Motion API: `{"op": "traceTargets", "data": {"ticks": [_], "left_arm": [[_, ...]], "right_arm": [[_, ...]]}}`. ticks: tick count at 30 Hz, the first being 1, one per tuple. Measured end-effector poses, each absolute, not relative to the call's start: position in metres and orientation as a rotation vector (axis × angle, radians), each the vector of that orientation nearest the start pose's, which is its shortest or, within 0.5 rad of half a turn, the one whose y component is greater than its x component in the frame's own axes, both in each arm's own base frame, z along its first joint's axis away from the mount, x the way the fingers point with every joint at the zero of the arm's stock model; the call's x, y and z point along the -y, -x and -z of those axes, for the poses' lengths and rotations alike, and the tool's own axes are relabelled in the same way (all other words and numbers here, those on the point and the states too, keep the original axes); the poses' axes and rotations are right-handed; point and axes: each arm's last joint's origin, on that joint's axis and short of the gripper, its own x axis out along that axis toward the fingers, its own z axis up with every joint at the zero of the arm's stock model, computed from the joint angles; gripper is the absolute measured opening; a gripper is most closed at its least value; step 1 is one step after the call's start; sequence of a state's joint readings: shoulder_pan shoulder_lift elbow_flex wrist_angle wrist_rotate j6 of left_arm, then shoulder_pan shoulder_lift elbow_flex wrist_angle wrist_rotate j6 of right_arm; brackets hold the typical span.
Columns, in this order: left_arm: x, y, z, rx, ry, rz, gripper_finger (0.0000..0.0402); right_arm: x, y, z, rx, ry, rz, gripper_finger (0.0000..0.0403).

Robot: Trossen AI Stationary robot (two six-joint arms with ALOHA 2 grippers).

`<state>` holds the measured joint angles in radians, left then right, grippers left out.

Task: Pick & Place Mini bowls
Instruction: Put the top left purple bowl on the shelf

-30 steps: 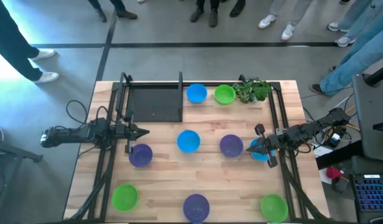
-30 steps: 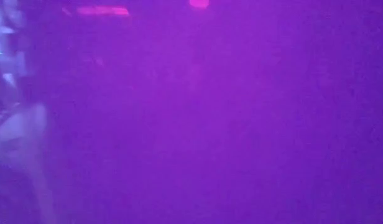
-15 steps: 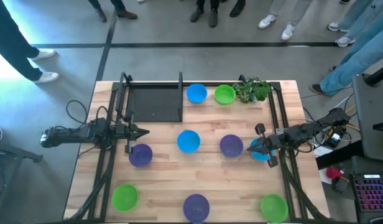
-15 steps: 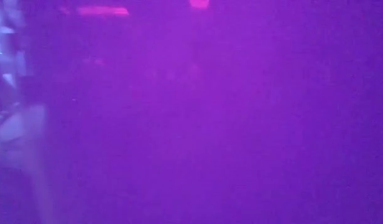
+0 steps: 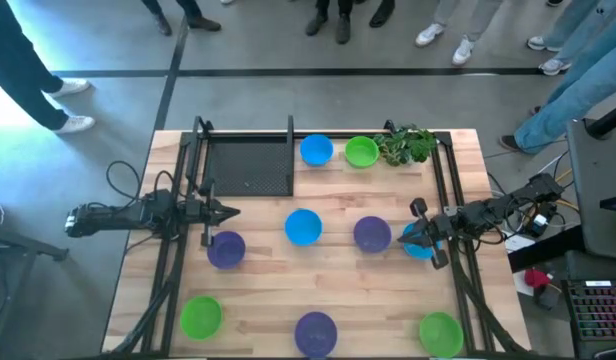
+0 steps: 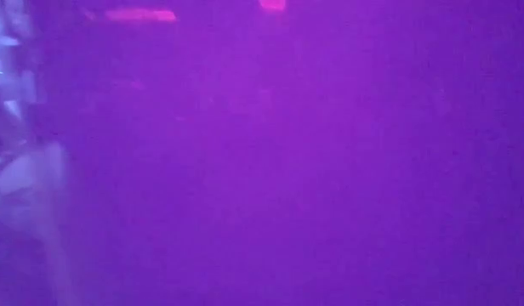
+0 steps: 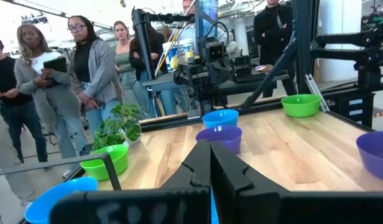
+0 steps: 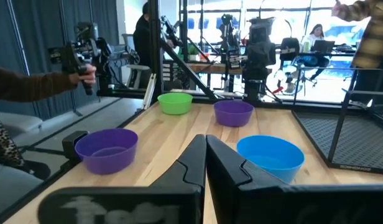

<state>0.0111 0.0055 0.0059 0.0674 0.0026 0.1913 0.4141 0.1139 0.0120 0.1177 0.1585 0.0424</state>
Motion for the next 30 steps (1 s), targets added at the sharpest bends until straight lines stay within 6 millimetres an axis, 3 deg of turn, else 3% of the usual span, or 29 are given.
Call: {"op": "traceTargets", "data": {"ticks": [6, 14, 21, 30], "left_arm": [[-0.002, -0.097, -0.174, 0.031, -0.182, -0.049, 0.0000], [-0.004, -0.098, -0.194, -0.108, -0.138, -0.099, 0.0000], [-0.004, -0.112, -0.205, -0.262, -0.067, -0.108, 0.0000], [-0.001, -0.132, -0.235, -0.511, -0.065, -0.080, 0.0000]], "right_arm": [[-0.038, -0.097, -0.170, 0.009, -0.049, -0.256, 0.0008], [-0.038, -0.097, -0.170, 0.009, -0.047, -0.256, 0.0008], [-0.038, -0.097, -0.170, 0.008, -0.045, -0.256, 0.0008], [-0.038, -0.097, -0.169, 0.006, -0.045, -0.256, 0.0008]]}}
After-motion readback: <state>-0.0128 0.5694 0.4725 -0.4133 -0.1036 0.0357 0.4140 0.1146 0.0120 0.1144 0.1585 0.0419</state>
